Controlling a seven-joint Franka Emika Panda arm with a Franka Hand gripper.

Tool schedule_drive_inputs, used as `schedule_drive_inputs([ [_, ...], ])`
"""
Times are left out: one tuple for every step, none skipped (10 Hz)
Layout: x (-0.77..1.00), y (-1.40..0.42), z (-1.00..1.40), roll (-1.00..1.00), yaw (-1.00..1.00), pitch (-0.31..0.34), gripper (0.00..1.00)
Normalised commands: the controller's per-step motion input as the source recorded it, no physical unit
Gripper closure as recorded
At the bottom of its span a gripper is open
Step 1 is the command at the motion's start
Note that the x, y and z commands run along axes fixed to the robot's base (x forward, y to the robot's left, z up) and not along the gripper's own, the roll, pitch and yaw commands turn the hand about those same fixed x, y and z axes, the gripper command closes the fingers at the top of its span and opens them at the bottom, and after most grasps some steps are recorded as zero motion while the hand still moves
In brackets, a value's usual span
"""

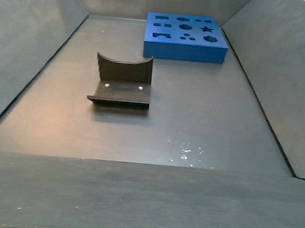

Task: Pick up the hexagon object. Move up. Place the hexagon object on the fixture. Regrasp the hexagon object. Move to above the board. Insert the hexagon object.
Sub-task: Insert the hexagon object.

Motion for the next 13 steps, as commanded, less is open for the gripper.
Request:
schedule_drive_inputs([
  [-0.51, 0.48, -0.13, -0.06, 0.05, -0.051, 1.0],
  [-0.64, 0.61, -0.32, -0.06, 0.17, -0.076, 1.0],
  [-0.66, 0.53, -0.41, -0.01, 0.09, -0.071, 1.0],
  [-0.33, 0.04, -0.51, -0.01, -0.02, -0.049, 1.0],
  [-0.13, -0.07, -0.6, -0.17, -0.83, -0.074, 1.0],
  [-0.11, -0.09, -0.48, -0.13, -0.83, -0.021, 1.0],
  [-0.31, -0.18, -0.43, -0.14, -0.59, -0.057, 1.0],
  [0.0, 0.0, -0.11, -0.08, 0.0, -0.093, 1.0],
  [0.0, 0.02, 0.0, 0.0, 0.0, 0.0, 1.0],
  [-0.24, -0.01, -0.47, 0.0, 0.0, -0.029, 1.0],
  [-0.42, -0.1, -0.57, 0.0, 0.0, -0.01, 1.0],
  [-0.37, -0.09, -0.46, -0.02, 0.0, -0.031, 1.0],
  [-0.12, -0.07, -0.16, 0.0, -0.02, -0.001, 1.0],
])
